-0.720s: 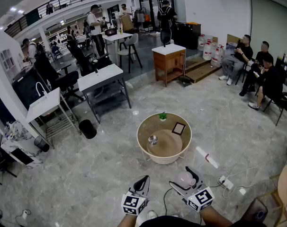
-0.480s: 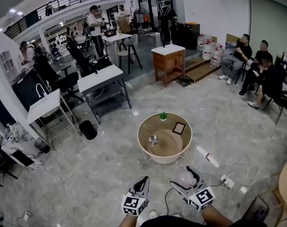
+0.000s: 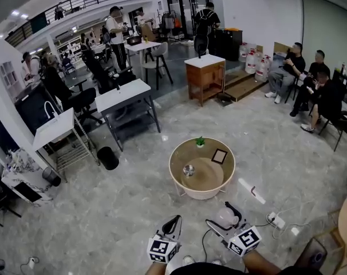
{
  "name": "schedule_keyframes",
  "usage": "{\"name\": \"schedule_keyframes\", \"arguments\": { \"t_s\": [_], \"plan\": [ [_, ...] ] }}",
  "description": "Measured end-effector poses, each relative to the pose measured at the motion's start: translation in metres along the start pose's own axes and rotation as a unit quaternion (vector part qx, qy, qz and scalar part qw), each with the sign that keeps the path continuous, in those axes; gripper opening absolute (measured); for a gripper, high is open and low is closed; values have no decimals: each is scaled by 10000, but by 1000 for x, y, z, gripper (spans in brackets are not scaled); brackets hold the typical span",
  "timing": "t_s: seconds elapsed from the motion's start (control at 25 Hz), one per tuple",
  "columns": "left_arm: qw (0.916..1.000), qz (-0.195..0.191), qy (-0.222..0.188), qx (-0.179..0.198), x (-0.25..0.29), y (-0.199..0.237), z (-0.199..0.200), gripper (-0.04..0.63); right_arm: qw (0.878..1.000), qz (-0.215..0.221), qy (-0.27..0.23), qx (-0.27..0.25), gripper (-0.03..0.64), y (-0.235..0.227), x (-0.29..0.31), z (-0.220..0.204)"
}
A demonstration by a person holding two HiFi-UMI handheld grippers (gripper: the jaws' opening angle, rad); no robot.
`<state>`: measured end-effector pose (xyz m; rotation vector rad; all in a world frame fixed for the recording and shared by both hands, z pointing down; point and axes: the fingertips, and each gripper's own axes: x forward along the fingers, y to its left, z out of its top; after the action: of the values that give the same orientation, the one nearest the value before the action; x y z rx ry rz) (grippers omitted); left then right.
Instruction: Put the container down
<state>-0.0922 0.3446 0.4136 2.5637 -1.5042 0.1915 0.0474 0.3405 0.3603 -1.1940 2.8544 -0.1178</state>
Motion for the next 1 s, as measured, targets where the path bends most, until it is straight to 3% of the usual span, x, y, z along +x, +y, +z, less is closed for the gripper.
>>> {"name": "schedule_keyframes", "arguments": {
  "t_s": [0.6, 1.0],
  "plan": [
    [10000, -47, -26, 69, 15, 69, -7, -3, 9966, -378, 292, -677, 405, -9, 62, -10],
    [9999, -79, 108, 92, 99, 97, 1, -3, 9963, -463, 379, -623, 405, -81, 109, -22]
  ]
}}
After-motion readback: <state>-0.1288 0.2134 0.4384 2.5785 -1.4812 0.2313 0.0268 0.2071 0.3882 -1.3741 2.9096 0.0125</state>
